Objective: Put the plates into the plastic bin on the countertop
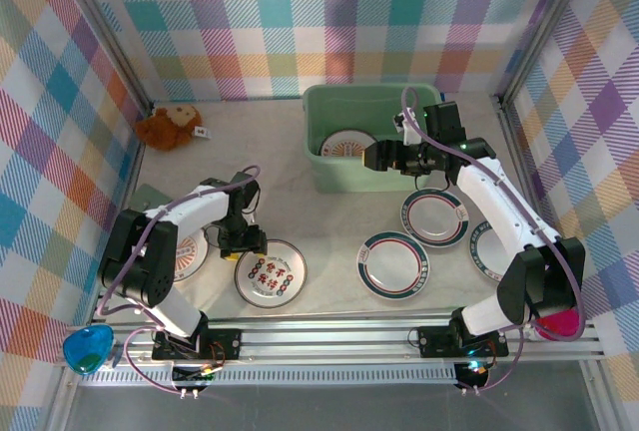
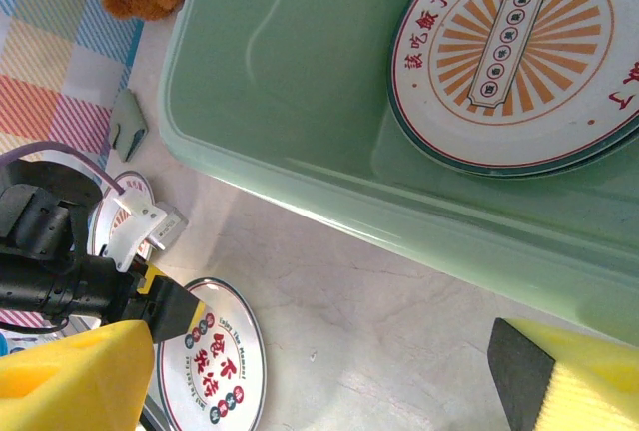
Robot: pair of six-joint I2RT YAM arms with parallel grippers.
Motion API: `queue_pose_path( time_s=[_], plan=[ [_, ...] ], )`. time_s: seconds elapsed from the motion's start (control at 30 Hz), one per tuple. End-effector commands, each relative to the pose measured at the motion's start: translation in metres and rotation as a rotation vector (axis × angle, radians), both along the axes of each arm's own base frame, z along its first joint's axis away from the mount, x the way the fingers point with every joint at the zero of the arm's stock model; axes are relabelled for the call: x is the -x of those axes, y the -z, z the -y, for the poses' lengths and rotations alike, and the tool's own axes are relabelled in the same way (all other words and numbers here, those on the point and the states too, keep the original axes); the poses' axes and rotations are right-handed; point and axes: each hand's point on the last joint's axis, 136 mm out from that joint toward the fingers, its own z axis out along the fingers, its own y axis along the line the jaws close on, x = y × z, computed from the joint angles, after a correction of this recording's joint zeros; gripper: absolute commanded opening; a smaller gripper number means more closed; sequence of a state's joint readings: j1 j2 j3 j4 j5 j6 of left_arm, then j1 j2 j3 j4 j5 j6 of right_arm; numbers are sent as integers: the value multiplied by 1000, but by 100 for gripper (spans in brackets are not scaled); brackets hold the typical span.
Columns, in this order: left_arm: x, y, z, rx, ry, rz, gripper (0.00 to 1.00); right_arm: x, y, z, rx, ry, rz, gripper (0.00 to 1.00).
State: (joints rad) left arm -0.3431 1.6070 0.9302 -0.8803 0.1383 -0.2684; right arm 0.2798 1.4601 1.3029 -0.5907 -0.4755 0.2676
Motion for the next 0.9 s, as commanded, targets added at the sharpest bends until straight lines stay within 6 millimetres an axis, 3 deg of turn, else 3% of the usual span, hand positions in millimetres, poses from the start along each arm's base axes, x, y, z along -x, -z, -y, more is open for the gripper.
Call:
queue_pose_path(
  time_s=[0.0,0.7,0.87],
  plan=[
    [14,9,5,25,8,-48,58,0,-5,2,-4,-9,35,88],
    [19,18,21,135,-88,-23,18,-3,2,12,45,54,25,88],
    [16,6,22,150,-98,17,8,-4,-3,15,53,70,41,88]
  ],
)
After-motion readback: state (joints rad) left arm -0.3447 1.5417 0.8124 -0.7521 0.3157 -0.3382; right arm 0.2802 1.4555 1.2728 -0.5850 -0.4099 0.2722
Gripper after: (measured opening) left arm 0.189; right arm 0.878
